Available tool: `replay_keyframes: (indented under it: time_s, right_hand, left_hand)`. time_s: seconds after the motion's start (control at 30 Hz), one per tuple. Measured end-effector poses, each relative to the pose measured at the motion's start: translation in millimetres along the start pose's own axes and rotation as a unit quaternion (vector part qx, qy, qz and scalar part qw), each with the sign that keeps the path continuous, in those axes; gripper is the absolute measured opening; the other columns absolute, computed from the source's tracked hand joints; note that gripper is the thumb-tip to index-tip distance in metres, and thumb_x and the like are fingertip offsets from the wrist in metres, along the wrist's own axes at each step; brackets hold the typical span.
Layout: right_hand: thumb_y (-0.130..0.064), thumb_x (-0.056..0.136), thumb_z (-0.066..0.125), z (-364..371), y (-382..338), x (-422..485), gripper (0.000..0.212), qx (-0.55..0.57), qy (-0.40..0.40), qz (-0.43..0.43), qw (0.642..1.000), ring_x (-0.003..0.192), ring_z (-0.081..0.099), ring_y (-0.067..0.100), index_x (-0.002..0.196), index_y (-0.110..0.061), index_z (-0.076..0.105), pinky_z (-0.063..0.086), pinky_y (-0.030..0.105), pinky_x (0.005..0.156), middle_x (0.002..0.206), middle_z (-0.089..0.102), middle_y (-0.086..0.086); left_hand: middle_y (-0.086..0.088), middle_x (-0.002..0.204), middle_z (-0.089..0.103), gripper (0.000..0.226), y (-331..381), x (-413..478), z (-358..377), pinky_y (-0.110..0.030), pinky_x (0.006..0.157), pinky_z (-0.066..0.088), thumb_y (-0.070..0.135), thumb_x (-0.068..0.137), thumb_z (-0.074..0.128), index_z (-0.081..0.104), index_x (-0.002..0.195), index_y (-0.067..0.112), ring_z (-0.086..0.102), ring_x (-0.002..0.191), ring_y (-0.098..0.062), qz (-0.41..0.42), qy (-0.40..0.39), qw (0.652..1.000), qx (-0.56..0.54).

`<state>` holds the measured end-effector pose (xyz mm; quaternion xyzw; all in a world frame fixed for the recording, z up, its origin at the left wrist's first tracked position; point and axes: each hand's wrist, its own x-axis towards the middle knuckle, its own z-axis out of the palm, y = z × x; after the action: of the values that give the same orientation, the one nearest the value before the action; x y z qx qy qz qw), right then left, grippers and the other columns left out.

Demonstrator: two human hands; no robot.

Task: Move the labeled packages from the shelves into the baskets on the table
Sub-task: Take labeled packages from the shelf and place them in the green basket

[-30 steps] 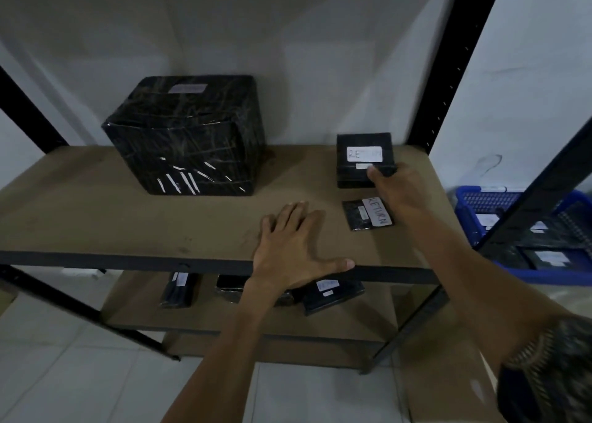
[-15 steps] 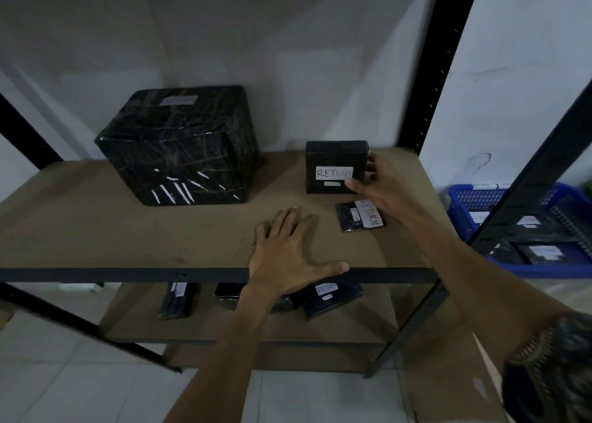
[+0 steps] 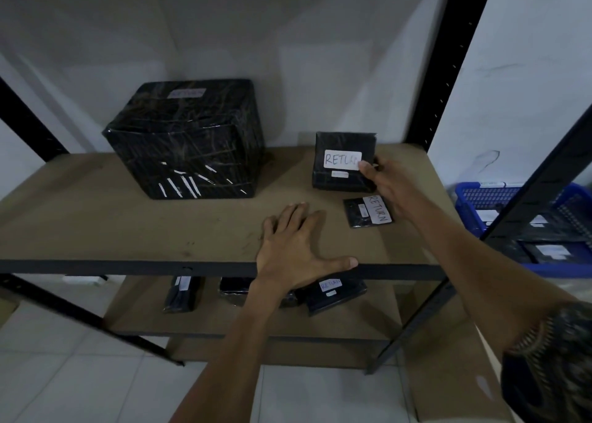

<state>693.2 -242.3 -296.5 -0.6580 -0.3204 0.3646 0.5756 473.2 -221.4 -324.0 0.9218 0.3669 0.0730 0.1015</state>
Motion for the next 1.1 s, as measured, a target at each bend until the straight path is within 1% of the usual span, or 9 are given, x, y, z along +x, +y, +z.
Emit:
replay_keyframes:
  time_s: [0.27,0.47,0.5,0.6,0.63,0.7,0.8,0.93,1.1]
  right_hand:
    - [-0.027,0.093,0.057,-1,-6,-12,0.022,0.025,0.042,-0.040,0.998,0.096,0.065,0.018,0.111,-0.016,0.060,0.052,0.031,0.085,0.100,0.068,-0.001]
    - [-0.024,0.092,0.058,-6,-10,-50,0.019,0.008,0.044,-0.055,0.997,0.076,0.067,0.005,0.109,-0.013,0.058,0.051,0.015,0.061,0.089,0.066,-0.005]
    - [-0.025,0.092,0.059,-8,-7,-59,0.020,-0.001,0.042,-0.047,0.998,0.075,0.067,0.005,0.109,-0.013,0.058,0.052,0.016,0.062,0.091,0.067,-0.002]
    - [-0.028,0.090,0.062,-14,-1,-87,0.018,-0.019,0.042,-0.042,0.998,0.091,0.066,0.018,0.102,-0.015,0.063,0.054,0.031,0.084,0.102,0.067,0.006]
    - [-0.027,0.090,0.062,-16,-1,-97,0.018,-0.025,0.040,-0.050,0.998,0.091,0.065,0.017,0.101,-0.014,0.064,0.054,0.029,0.085,0.101,0.068,0.006]
    - [-0.025,0.090,0.061,-19,-4,-122,0.018,-0.024,0.023,-0.062,0.998,0.082,0.063,0.006,0.104,-0.013,0.063,0.051,0.012,0.071,0.095,0.067,-0.001]
    - [-0.026,0.090,0.061,-26,-8,-161,0.018,-0.013,-0.024,-0.045,0.999,0.081,0.061,0.001,0.105,-0.017,0.060,0.046,0.004,0.056,0.092,0.064,-0.008]
    - [-0.026,0.088,0.063,-44,-4,-212,0.023,-0.007,-0.065,-0.038,0.997,0.086,0.065,0.008,0.107,-0.012,0.063,0.051,0.010,0.063,0.100,0.068,0.002]
    - [-0.029,0.088,0.062,-72,13,-281,0.026,0.000,-0.079,-0.021,0.997,0.089,0.066,0.010,0.109,-0.013,0.062,0.053,0.014,0.063,0.100,0.068,0.001]
  left_hand:
    - [0.004,0.159,0.016,0.107,0,0,1,-0.045,0.117,0.007,0.096,0.056,0.036,0.028,0.144,0.035,0.006,0.146,-0.012,0.001,0.018,1.000,0.003]
    - [0.004,0.155,0.029,0.108,3,-12,4,-0.039,0.116,0.013,0.095,0.059,0.029,0.039,0.141,0.027,0.019,0.144,-0.014,0.000,0.073,0.997,0.005]
    - [0.003,0.154,0.030,0.107,4,-14,5,-0.039,0.115,0.014,0.095,0.060,0.028,0.040,0.141,0.025,0.020,0.144,-0.015,-0.003,0.075,0.997,0.001]
    - [0.000,0.153,0.032,0.095,10,-28,9,-0.042,0.115,0.016,0.088,0.069,0.031,0.040,0.140,0.025,0.022,0.143,-0.017,-0.015,0.075,0.997,-0.017]
    - [-0.001,0.153,0.031,0.089,13,-36,10,-0.043,0.116,0.014,0.082,0.073,0.037,0.039,0.140,0.024,0.021,0.143,-0.018,-0.012,0.071,0.997,-0.015]
    - [-0.003,0.155,0.027,0.080,17,-56,14,-0.044,0.118,0.010,0.067,0.079,0.053,0.035,0.143,0.024,0.017,0.144,-0.020,-0.007,0.059,0.998,-0.004]
    - [-0.003,0.151,0.032,0.075,31,-95,12,-0.049,0.114,0.026,0.052,0.078,0.068,0.038,0.141,0.023,0.026,0.141,-0.022,-0.019,0.052,0.996,-0.072]
    - [-0.001,0.130,0.055,0.059,61,-147,4,-0.042,0.100,0.045,0.036,0.079,0.074,0.052,0.131,0.020,0.053,0.120,-0.018,-0.057,0.047,0.987,-0.144]
    - [0.007,0.116,0.064,0.037,96,-205,5,-0.035,0.089,0.052,0.038,0.081,0.071,0.059,0.116,0.031,0.060,0.106,-0.010,-0.078,0.021,0.974,-0.212]
